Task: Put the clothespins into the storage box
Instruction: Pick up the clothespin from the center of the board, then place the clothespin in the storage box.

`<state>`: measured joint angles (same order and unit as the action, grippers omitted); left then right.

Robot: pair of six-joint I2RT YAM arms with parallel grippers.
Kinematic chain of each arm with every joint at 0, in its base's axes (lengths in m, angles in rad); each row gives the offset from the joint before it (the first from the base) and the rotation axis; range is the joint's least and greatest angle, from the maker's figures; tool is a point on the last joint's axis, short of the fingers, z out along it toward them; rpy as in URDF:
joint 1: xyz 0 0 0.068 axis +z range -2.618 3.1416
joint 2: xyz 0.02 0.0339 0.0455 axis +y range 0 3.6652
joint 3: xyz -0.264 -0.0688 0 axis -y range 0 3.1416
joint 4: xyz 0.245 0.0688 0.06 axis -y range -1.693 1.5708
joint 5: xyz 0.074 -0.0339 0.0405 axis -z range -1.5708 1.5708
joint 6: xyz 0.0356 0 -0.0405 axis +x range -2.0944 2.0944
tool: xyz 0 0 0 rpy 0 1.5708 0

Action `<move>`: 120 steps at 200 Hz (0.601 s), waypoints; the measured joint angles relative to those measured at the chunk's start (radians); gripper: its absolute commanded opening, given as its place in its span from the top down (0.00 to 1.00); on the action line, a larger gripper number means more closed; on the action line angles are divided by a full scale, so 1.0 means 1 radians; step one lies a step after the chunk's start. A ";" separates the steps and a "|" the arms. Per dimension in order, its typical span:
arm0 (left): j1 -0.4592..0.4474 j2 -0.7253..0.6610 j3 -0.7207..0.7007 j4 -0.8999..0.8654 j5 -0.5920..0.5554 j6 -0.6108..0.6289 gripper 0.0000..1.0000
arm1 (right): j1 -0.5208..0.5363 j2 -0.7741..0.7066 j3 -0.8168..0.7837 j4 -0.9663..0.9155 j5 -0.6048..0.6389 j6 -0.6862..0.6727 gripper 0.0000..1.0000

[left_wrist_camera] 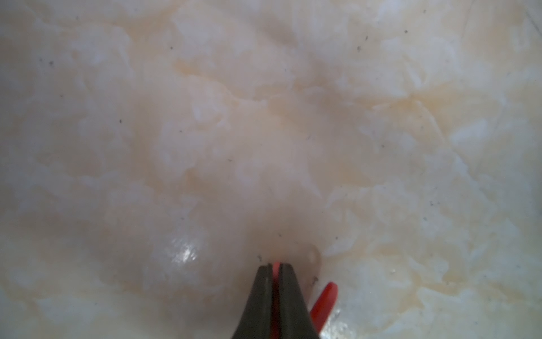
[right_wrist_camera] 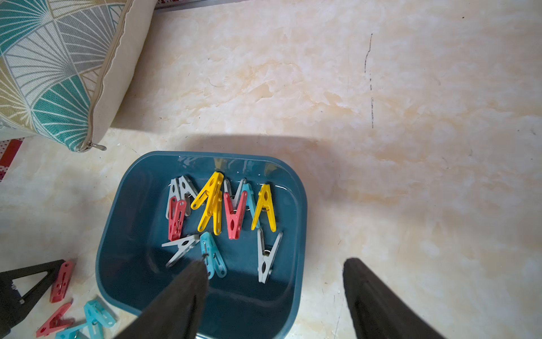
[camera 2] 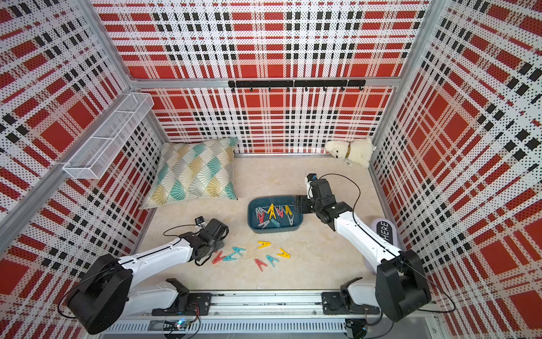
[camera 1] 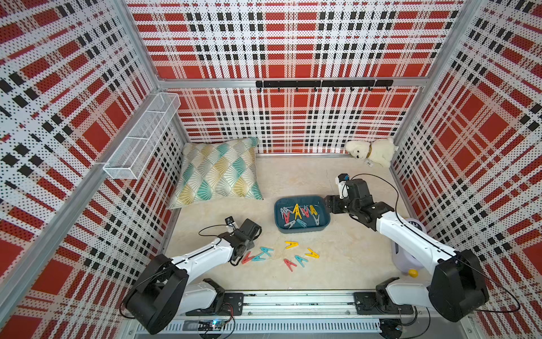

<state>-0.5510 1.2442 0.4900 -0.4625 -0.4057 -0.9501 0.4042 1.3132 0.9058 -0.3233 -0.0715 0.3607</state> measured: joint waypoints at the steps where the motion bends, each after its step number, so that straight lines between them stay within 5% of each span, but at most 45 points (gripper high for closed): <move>1: 0.000 0.000 0.001 0.000 0.000 0.001 0.98 | 0.000 0.000 0.000 0.000 0.000 0.000 0.20; 73: -0.055 0.015 0.351 0.014 -0.012 0.079 0.98 | 0.001 0.026 0.000 0.000 0.006 0.002 0.19; 120: -0.159 0.238 0.563 0.135 0.014 0.113 0.99 | 0.001 0.026 0.001 0.000 0.007 0.023 0.19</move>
<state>-0.7097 1.4826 1.0534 -0.3275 -0.3916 -0.8368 0.4049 1.3392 0.9070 -0.3229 -0.0643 0.3836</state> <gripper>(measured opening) 0.086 0.807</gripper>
